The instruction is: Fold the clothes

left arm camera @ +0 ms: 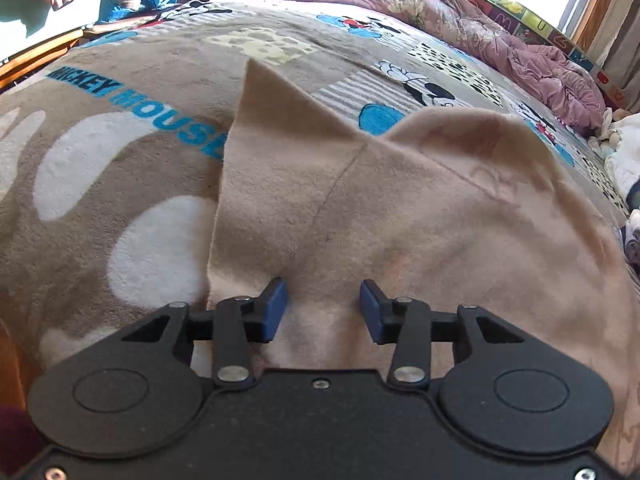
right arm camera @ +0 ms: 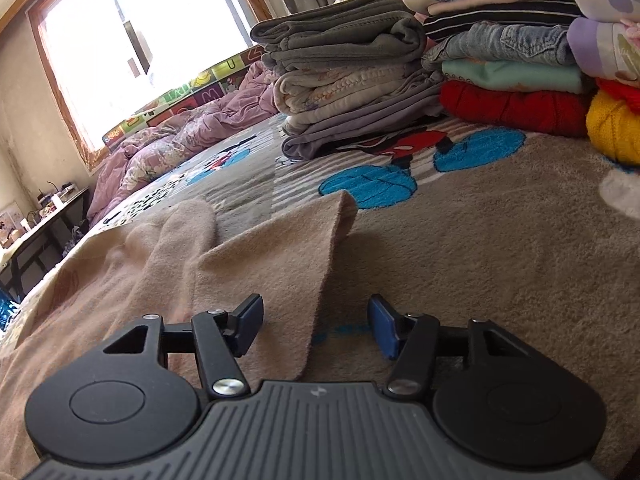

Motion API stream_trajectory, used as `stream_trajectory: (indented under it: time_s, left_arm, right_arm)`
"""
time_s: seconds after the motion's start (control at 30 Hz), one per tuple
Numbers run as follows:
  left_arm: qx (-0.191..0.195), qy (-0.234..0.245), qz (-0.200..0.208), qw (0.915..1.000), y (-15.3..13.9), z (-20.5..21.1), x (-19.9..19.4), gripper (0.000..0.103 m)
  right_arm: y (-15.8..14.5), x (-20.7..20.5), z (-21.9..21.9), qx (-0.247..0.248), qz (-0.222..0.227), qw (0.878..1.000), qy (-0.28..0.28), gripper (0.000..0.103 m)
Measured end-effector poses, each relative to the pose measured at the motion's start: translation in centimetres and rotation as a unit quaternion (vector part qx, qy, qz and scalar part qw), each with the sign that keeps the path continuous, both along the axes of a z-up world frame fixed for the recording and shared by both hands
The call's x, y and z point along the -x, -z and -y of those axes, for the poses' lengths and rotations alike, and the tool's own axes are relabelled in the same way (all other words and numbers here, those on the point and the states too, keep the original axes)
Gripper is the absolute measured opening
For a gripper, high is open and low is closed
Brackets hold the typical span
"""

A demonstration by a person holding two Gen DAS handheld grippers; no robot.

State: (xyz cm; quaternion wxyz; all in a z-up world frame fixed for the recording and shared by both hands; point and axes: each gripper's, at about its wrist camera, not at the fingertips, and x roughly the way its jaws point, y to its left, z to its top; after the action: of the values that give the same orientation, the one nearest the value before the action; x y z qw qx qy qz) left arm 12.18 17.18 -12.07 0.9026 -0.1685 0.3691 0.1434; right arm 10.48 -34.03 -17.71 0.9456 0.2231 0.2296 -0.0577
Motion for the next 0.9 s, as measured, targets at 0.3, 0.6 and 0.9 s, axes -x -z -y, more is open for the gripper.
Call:
stream_trajectory:
  time_s: [0.3, 0.6, 0.9]
  left_arm:
    - [-0.011, 0.187, 0.031, 0.9818, 0.5, 10.0, -0.7, 0.044]
    - [0.028, 0.14, 0.037, 0.9891, -0.5, 7.5, -0.9, 0.042]
    - [-0.019, 0.168, -0.003, 0.9857, -3.4, 8.7, -4.9, 0.051]
  right_arm:
    - [-2.9, 0.6, -6.4, 0.097, 0.044, 0.976, -0.189, 0.063]
    - [-3.1, 0.8, -2.4, 0.089, 0.009, 0.991, -0.096, 0.066]
    - [-2.4, -4.1, -4.3, 0.061, -0.059, 0.974, -0.209, 0.066]
